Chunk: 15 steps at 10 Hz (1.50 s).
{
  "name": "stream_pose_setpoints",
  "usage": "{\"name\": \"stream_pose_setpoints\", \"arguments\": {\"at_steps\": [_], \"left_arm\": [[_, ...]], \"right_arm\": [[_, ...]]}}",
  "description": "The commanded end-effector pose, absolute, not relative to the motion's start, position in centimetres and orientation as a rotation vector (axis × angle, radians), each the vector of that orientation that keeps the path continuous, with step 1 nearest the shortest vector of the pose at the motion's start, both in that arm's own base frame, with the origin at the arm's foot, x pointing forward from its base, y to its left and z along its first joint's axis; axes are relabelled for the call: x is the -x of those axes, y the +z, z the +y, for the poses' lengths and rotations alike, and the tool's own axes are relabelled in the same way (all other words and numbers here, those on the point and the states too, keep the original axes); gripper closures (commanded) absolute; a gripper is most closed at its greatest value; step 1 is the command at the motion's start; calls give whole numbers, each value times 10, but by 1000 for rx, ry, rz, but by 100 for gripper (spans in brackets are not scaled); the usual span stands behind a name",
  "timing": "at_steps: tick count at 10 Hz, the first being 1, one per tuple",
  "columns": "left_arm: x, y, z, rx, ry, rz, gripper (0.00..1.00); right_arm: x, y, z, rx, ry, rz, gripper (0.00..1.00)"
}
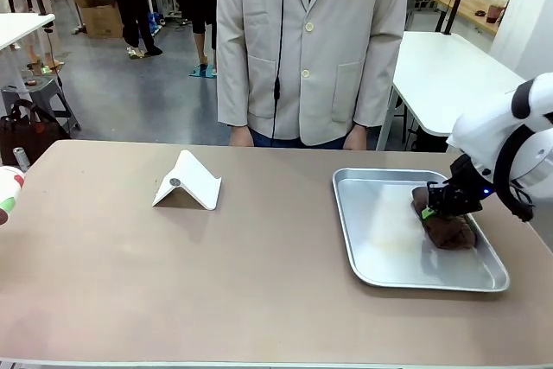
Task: Clean the surface of the table.
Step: Clean the area not pointed to by the person.
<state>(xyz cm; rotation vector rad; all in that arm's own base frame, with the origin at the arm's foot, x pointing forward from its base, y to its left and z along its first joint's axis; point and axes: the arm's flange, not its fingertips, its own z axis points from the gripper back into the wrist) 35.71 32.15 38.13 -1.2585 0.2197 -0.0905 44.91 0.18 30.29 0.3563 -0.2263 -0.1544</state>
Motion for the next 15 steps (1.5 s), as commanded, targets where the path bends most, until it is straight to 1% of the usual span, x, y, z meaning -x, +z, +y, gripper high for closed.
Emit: {"name": "stream_pose_setpoints", "arguments": {"at_steps": [1,2,5,7,8,9,10,11,13,15], "left_arm": [[-355,391,323,1262,-87,223,97],[-355,391,323,1262,-87,223,97],[-355,391,323,1262,-87,223,97],[-355,391,323,1262,-87,223,97],[-355,391,323,1262,-87,223,97],[-355,391,323,1262,-87,223,97],[-355,391,323,1262,-87,223,97],[-355,391,323,1262,-87,223,97],[-355,391,323,1262,-87,223,97],[-355,391,323,1262,-87,223,97]], "right_arm": [[-434,304,-19,-587,-145,-281,100],[-429,315,-23,-721,-145,-289,100],[-405,348,-34,-1135,-112,-243,100],[-387,366,-42,-1430,-68,-150,100],[-378,374,-47,-1566,-61,-59,100],[-364,382,-52,-1617,-64,8,100],[-349,392,-62,-1623,-85,-14,100],[-336,399,-71,-1587,-135,-94,100],[-314,405,-95,-1579,-161,-176,100],[-311,397,-124,-1631,-239,-240,100]]}}
